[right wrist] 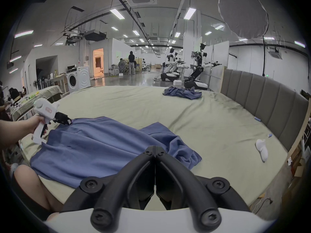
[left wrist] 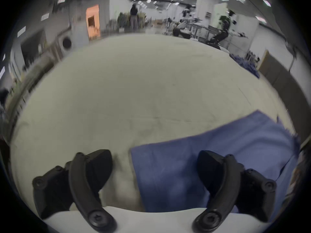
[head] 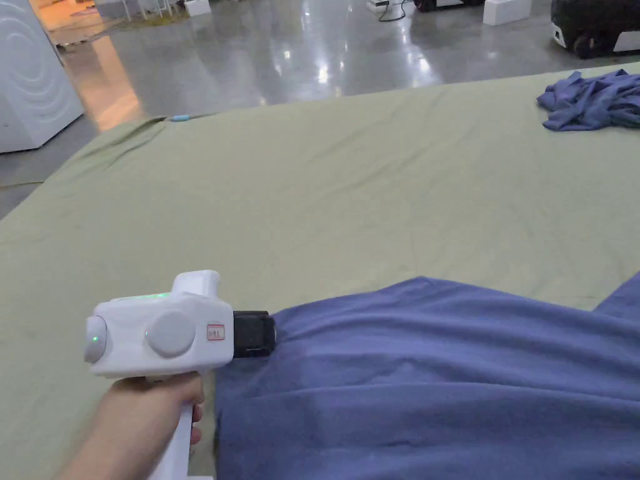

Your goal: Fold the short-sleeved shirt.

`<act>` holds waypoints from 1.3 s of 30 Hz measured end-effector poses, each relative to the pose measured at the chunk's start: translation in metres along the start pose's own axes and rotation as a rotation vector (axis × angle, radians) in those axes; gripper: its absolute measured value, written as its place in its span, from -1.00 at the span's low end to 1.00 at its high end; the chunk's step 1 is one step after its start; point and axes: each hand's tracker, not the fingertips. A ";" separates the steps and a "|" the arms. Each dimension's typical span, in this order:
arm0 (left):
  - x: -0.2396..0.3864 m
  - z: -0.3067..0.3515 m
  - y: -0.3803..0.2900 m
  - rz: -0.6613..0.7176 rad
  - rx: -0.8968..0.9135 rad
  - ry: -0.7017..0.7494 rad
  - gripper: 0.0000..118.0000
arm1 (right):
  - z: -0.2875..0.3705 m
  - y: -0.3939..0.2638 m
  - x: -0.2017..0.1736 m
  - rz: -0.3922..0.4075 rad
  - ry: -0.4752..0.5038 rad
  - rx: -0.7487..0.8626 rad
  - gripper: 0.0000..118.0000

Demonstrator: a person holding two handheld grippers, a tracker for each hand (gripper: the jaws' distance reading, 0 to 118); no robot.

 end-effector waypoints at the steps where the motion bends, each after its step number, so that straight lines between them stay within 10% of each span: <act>1: 0.010 0.013 -0.005 -0.059 0.066 0.021 0.14 | -0.002 -0.002 0.001 -0.008 -0.003 -0.005 -0.95; 6: 0.059 0.037 -0.021 -0.229 0.080 -0.020 -0.90 | -0.010 -0.011 0.006 -0.074 0.023 -0.036 -0.95; 12: 0.042 0.107 0.009 -0.092 0.305 -0.167 -0.92 | -0.014 -0.023 0.035 -0.052 -0.040 -0.078 -0.92; 14: 0.033 0.141 0.013 -0.047 0.381 -0.202 -0.92 | -0.026 -0.023 0.055 -0.064 -0.055 -0.148 -0.29; 16: 0.025 0.165 0.018 -0.046 0.399 -0.218 -0.93 | -0.047 -0.020 0.077 -0.101 -0.047 -0.216 0.94; 17: 0.022 0.175 0.018 -0.033 0.420 -0.213 -0.93 | -0.061 -0.019 0.088 -0.121 -0.056 -0.235 1.00; 22: -0.001 0.177 0.018 -0.020 0.425 -0.195 -0.93 | -0.127 -0.018 0.110 -0.124 0.005 -0.334 0.92; 23: -0.001 0.173 0.014 -0.030 0.422 -0.181 -0.93 | -0.138 -0.020 0.106 -0.099 0.057 -0.375 0.64; 25: -0.002 0.170 0.012 -0.042 0.410 -0.175 -0.93 | -0.151 -0.026 0.097 -0.088 0.144 -0.413 -0.75; 28: 0.002 0.171 0.007 -0.047 0.408 -0.177 -0.93 | -0.145 -0.019 0.076 0.002 0.082 -0.372 -0.76; 39: -0.034 0.299 0.036 -0.022 0.618 -0.137 -0.93 | -0.011 0.094 0.079 -0.111 0.104 -0.078 -0.76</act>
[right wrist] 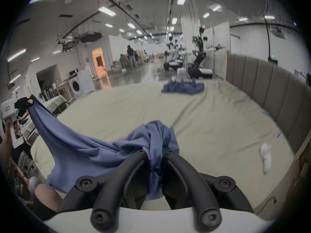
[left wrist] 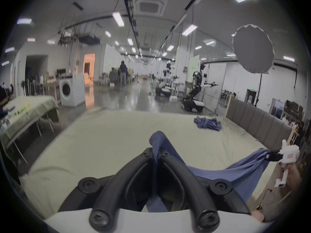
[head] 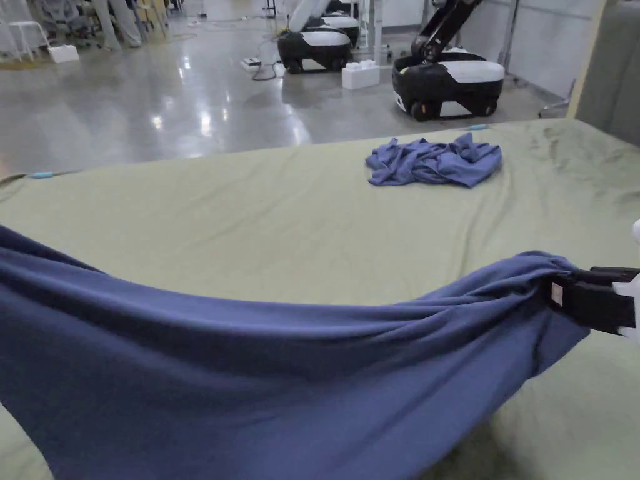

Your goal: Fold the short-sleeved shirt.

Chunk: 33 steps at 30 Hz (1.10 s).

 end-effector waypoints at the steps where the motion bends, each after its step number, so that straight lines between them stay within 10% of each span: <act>1: -0.003 0.011 0.016 -0.028 0.027 0.014 -0.93 | 0.017 0.017 -0.007 0.016 0.008 0.024 -0.76; 13: -0.039 0.029 0.156 0.037 0.116 0.088 -0.93 | 0.090 0.187 -0.032 0.146 -0.089 0.244 -0.76; 33: -0.015 -0.217 0.223 -0.050 0.204 0.230 -0.93 | -0.155 0.312 -0.019 0.107 -0.222 0.356 -0.76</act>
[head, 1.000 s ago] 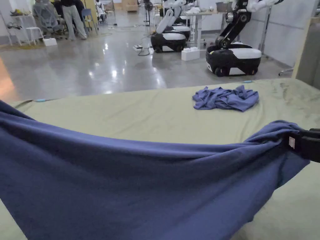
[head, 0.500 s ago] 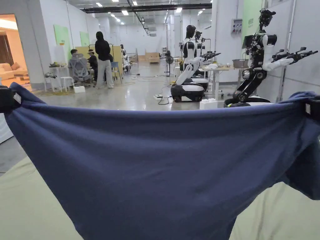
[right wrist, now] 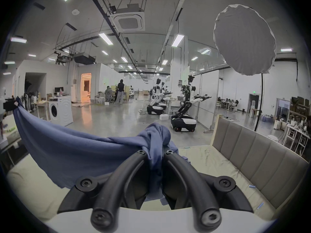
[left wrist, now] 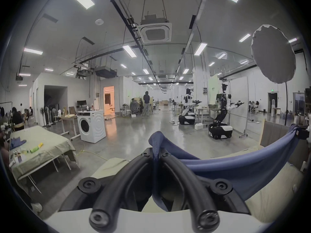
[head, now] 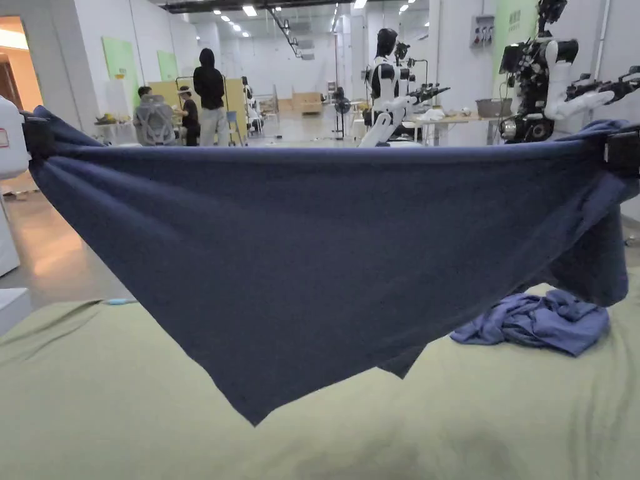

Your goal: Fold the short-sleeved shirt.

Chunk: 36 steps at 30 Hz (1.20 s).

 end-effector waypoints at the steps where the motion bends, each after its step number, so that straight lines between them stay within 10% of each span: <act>1: 0.005 -0.007 -0.016 0.001 -0.006 -0.003 -0.93 | -0.010 -0.013 -0.002 0.020 -0.018 -0.007 -0.76; 10: 0.033 -0.009 -0.185 -0.086 -0.180 -0.056 -0.93 | -0.025 -0.173 0.008 0.007 -0.027 -0.141 -0.76; 36: -0.034 0.367 -0.381 0.022 -0.547 -0.135 -0.93 | 0.349 -0.394 0.035 0.041 0.057 -0.488 -0.75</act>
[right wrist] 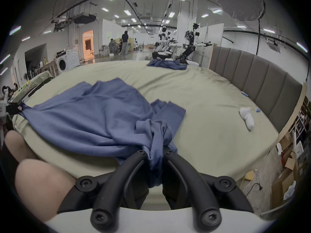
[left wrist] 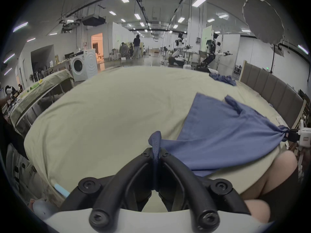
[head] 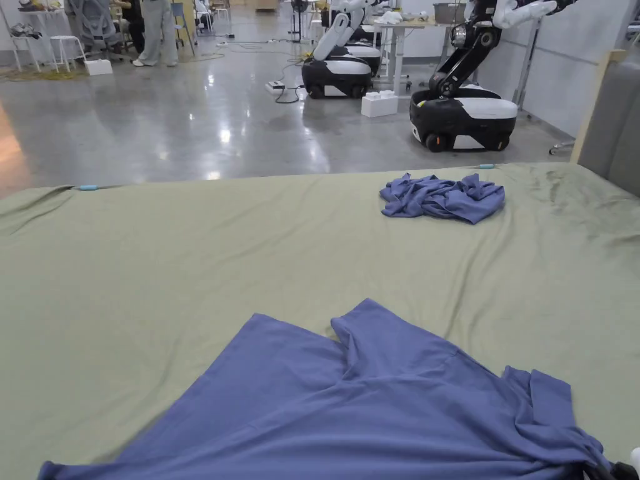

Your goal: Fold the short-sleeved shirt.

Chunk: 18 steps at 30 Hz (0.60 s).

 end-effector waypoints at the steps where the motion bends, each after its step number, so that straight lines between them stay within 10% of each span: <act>1: -0.001 -0.001 -0.007 0.005 -0.008 -0.007 -0.91 | -0.001 -0.005 0.001 -0.010 0.007 -0.001 -0.70; 3: -0.007 -0.009 -0.019 0.014 -0.023 0.016 -0.33 | 0.001 -0.010 0.004 -0.031 0.043 -0.013 0.03; 4: -0.006 -0.001 -0.019 0.023 -0.001 0.082 0.68 | 0.004 -0.012 0.005 -0.029 0.062 -0.005 0.88; 5: -0.008 0.008 -0.019 0.045 0.040 0.075 1.00 | 0.009 -0.012 0.004 -0.021 0.063 0.000 1.00; 11: -0.015 0.075 -0.004 0.173 0.205 0.031 1.00 | 0.074 0.021 -0.015 -0.121 0.019 0.196 1.00; 12: -0.014 0.084 -0.003 0.160 0.210 0.044 0.94 | 0.086 0.020 -0.027 -0.146 0.018 0.210 0.96; 14: -0.013 0.094 -0.002 0.146 0.208 0.033 -0.29 | 0.098 0.030 -0.043 -0.162 0.024 0.212 0.59; 16: -0.005 0.094 -0.001 0.120 0.189 0.047 -0.98 | 0.103 0.038 -0.060 -0.141 0.025 0.258 0.25; 18: -0.009 0.091 0.001 0.106 0.159 0.071 -1.00 | 0.101 0.048 -0.074 -0.125 0.014 0.248 -0.83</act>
